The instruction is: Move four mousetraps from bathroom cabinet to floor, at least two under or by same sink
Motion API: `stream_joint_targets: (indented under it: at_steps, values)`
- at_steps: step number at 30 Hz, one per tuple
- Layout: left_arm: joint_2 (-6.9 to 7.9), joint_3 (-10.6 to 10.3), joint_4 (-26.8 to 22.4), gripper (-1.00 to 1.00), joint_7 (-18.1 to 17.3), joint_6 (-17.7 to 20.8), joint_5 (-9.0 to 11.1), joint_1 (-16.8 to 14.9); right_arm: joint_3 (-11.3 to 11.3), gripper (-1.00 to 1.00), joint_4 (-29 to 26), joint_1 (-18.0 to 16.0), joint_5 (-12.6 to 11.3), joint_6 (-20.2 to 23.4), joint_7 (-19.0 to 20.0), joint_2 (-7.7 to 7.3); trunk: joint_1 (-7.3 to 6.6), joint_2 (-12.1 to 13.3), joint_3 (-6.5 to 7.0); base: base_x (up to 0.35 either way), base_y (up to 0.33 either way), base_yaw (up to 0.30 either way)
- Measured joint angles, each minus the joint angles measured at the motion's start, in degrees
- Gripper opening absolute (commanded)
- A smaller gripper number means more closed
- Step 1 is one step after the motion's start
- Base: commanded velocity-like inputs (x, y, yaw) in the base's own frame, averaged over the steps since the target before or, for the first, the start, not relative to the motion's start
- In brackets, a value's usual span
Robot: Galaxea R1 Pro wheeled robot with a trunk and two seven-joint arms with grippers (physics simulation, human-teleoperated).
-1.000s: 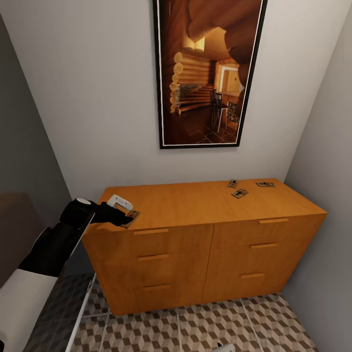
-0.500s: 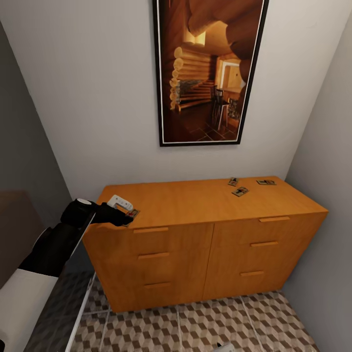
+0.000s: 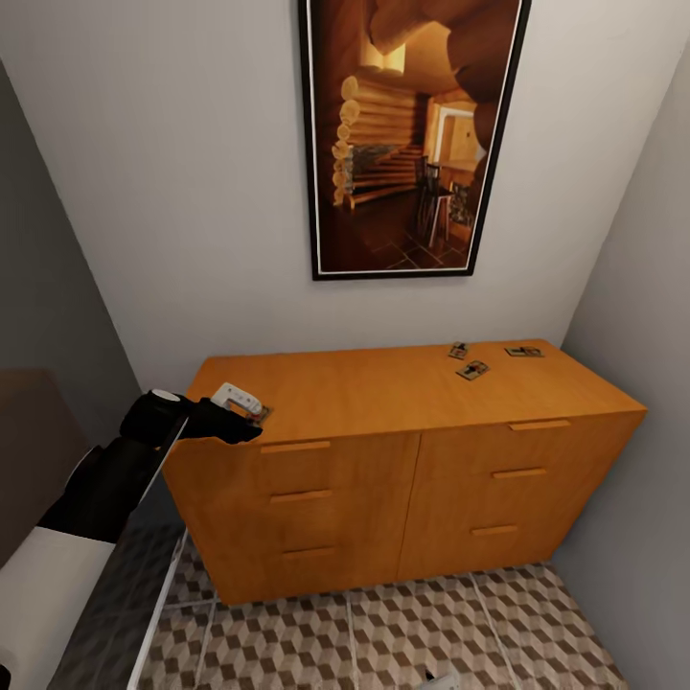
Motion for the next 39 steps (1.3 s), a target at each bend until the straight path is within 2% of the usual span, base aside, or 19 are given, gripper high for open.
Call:
stream_joint_targets:
  at_steps: [15,39]
  values:
    - [-0.01,0.00,0.28,1.00,-0.03,0.06,0.19,0.00,0.00,1.00,0.00,0.00,0.00,0.00,0.07,-0.05,0.00,0.00,-1.14,0.000,0.000,0.000]
    - [-0.01,0.07,0.62,1.00,-0.14,0.10,0.39,0.04,0.00,1.00,0.00,0.00,-0.01,0.09,0.08,-0.05,0.00,0.00,-1.26,0.000,0.000,0.000]
